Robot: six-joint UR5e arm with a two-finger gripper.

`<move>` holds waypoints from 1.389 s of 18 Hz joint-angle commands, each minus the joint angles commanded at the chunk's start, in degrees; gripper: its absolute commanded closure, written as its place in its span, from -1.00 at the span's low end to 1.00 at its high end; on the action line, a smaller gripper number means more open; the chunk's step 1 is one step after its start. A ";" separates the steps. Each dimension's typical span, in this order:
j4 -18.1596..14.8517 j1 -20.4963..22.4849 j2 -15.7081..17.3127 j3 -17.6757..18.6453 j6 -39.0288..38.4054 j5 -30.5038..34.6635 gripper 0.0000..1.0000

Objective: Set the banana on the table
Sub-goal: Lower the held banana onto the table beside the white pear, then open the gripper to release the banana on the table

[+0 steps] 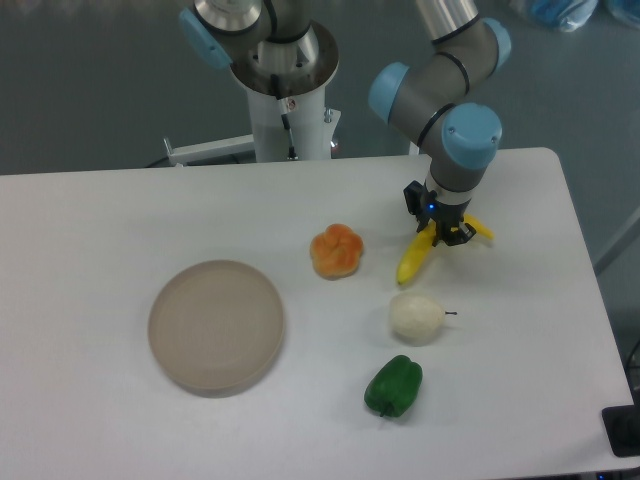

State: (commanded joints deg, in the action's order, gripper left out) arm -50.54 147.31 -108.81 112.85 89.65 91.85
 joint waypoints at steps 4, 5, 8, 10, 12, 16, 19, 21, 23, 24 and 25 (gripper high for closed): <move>0.00 0.00 -0.09 -0.09 -0.26 0.00 0.85; 0.00 0.00 -0.09 -0.09 -0.26 0.00 0.85; 0.00 0.00 -0.09 -0.26 -0.18 -0.09 0.63; 0.00 0.00 -0.09 -0.35 -0.09 -0.09 0.54; 0.00 0.09 0.00 -0.79 -0.26 -0.09 0.04; 0.00 0.09 0.52 -1.58 -0.18 -0.09 -0.11; -0.17 0.00 0.53 -4.12 -0.26 -0.09 -0.44; -0.18 0.00 0.70 -5.53 -0.26 -0.18 -0.73; -0.26 -0.09 0.61 -7.72 -0.26 0.00 -1.00; -0.26 -0.26 0.61 -8.43 -0.35 0.00 -1.00; -0.35 -0.44 0.61 -9.39 -0.44 0.09 -1.00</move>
State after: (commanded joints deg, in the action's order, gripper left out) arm -50.89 146.87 -108.19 103.46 89.21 91.93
